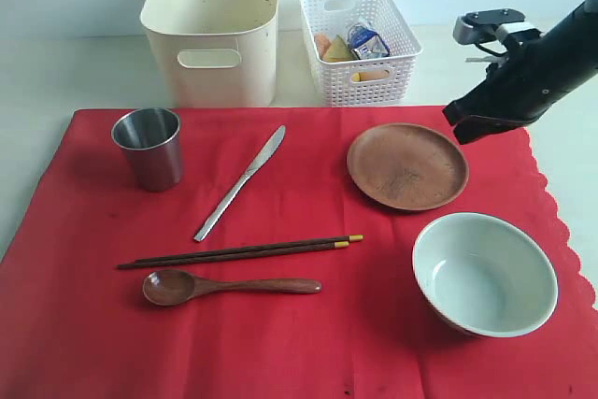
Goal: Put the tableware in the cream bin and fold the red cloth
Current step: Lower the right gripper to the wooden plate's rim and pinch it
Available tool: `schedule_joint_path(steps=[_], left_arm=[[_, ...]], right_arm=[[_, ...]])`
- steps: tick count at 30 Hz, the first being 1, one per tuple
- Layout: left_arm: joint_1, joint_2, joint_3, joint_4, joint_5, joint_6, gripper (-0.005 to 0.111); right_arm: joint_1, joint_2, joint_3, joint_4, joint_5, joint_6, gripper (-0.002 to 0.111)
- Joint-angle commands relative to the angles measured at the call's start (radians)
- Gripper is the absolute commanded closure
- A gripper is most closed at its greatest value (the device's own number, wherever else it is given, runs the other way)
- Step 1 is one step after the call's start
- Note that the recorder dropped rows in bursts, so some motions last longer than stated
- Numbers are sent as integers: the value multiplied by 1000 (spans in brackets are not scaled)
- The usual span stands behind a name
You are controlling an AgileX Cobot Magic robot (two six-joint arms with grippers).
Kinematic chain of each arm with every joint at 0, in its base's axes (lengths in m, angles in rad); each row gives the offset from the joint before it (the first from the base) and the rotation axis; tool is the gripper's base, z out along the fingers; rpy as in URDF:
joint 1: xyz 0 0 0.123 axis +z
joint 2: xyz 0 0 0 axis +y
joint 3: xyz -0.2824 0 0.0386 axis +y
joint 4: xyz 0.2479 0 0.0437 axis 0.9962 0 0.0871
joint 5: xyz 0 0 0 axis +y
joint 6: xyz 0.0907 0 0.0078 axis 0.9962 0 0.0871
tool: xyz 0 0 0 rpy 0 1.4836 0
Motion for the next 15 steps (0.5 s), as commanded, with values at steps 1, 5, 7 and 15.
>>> schedule_joint_path(steps=[1, 5, 7, 15], left_arm=[[1, -7, 0, -6, -3, 1, 104], [1, -7, 0, -6, -3, 1, 104], [1, -7, 0, -6, -3, 1, 104], [1, -7, 0, -6, -3, 1, 104]], right_arm=[[-8, 1, -8, -7, -100, 70, 94], [-8, 2, -8, -19, -121, 70, 69], [-8, 2, -8, -16, -111, 69, 58], [-8, 68, -8, -12, -55, 31, 48]])
